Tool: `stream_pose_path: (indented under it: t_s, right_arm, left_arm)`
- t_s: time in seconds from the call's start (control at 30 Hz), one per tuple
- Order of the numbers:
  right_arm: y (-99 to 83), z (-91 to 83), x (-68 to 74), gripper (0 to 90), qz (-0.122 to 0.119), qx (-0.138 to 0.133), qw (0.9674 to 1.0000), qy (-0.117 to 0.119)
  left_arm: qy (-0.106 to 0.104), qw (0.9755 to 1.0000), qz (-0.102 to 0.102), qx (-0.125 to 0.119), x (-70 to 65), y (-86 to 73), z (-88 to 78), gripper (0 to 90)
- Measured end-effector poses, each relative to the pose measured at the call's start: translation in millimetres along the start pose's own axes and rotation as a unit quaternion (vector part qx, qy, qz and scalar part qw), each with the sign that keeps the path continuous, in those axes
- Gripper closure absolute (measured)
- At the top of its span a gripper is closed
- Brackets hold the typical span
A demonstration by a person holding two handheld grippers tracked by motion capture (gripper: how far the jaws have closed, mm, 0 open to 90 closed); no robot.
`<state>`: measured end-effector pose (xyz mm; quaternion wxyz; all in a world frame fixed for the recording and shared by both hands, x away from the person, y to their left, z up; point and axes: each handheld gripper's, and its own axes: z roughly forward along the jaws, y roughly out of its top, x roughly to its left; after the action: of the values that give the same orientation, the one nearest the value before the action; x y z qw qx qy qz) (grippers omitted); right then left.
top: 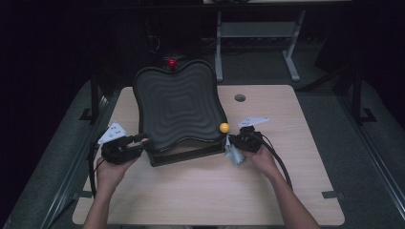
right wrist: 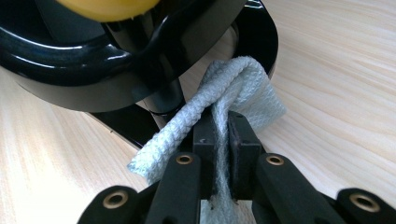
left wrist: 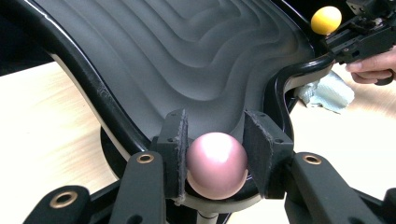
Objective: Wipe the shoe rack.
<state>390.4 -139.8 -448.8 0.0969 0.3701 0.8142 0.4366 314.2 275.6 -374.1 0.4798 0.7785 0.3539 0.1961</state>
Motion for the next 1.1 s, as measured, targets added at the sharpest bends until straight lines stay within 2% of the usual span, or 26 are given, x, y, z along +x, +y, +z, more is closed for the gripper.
stream_pose_path:
  t_s: [0.13,0.27,0.33,0.57,0.77,0.93,0.97,1.1]
  right_arm:
    - [-1.9,-3.5,-3.2,82.9,0.007,0.001,1.0000,-0.003]
    - [-2.3,-1.6,-2.4,82.7,0.008,0.001,1.0000,-0.003]
    - [-3.1,0.2,-2.2,82.7,0.008,0.004,1.0000,-0.004]
    - [-4.1,5.9,4.3,82.6,0.006,0.006,1.0000,0.004]
    - [-6.0,12.0,17.3,82.5,0.006,0.003,0.9998,0.017]
    - [-4.6,17.7,30.2,82.4,-0.004,0.005,0.9996,0.029]
    - [-2.9,22.3,39.4,82.4,-0.016,0.005,0.9992,0.036]
    - [-0.4,31.0,54.2,82.3,-0.026,0.004,0.9984,0.051]
  left_arm:
    - [-0.002,1.0000,0.001,0.004,1.1,3.6,2.7,60.5]
    - [0.004,0.9996,-0.007,-0.025,2.5,6.6,-6.7,59.6]
    - [0.005,0.9995,-0.003,-0.030,1.0,10.1,-10.4,59.6]
    - [-0.006,0.9996,0.008,-0.026,-9.5,13.2,-9.2,58.3]
    - [-0.013,0.9996,0.013,-0.021,-16.8,12.0,-6.5,57.3]
    - [-0.022,0.9993,0.019,-0.024,-25.2,14.1,-4.7,56.4]
    - [-0.025,0.9991,0.021,-0.026,-27.6,14.7,-3.8,56.0]
    - [-0.038,0.9986,0.029,-0.022,-37.6,16.1,1.0,55.3]
